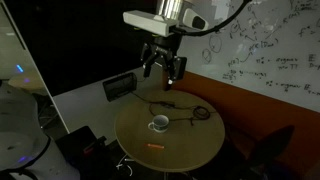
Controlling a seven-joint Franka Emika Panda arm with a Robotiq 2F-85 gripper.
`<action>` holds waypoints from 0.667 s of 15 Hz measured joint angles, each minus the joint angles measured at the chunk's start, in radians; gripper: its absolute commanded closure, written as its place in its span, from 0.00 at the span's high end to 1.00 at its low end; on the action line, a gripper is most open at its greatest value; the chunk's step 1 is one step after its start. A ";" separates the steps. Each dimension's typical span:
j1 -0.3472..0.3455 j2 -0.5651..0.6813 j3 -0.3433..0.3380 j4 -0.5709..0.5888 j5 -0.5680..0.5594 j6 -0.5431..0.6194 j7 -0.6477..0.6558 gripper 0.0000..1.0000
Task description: Put the marker in the mug
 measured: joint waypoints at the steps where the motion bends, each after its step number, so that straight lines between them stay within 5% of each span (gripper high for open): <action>1: 0.000 0.000 0.000 0.000 0.000 0.000 0.000 1.00; 7: 0.000 0.000 0.000 0.000 0.000 0.000 0.000 1.00; 10: -0.004 0.002 0.021 -0.042 0.039 0.088 0.126 1.00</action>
